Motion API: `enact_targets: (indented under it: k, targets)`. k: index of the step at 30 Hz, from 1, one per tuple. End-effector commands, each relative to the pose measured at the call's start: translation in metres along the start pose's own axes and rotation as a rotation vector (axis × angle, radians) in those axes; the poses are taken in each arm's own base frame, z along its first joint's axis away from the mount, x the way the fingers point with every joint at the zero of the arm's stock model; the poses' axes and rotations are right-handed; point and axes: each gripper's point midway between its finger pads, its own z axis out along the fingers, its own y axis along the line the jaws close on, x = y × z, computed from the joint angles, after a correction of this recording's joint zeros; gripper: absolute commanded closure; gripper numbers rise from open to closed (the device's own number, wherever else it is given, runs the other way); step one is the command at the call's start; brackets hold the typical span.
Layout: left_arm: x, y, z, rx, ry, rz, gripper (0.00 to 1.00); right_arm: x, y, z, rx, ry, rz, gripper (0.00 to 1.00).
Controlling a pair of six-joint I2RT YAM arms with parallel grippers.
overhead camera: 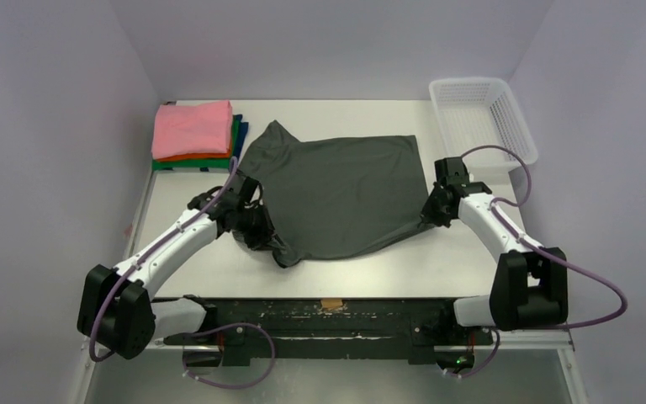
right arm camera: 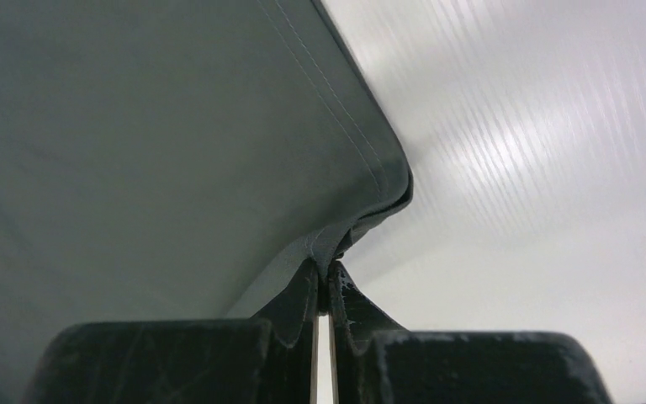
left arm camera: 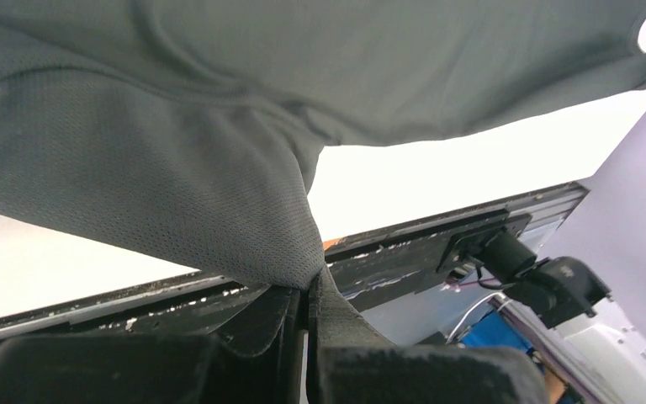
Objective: Fold and stack the t-shirts
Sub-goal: Fold the flattened tshirt in 1/3 of the way
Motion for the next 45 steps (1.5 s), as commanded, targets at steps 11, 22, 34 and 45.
enact_targets:
  k: [11,22,34,45]
  targets:
    - [-0.112,-0.029,-0.008,0.035,-0.109,-0.135,1.00,-0.071,0.035,0.000,-0.076,-0.047,0.004,1.00]
    - [-0.172,-0.018,-0.003,-0.073,-0.121,-0.155,1.00,-0.105,0.052,0.010,-0.086,-0.089,0.025,1.00]
    - [-0.218,-0.012,0.019,-0.084,-0.092,-0.161,0.98,-0.140,0.071,0.041,-0.099,-0.152,-0.024,0.97]
    - [-0.260,-0.023,-0.005,-0.072,-0.211,-0.107,0.00,-0.171,0.081,0.019,-0.110,-0.281,-0.033,0.27]
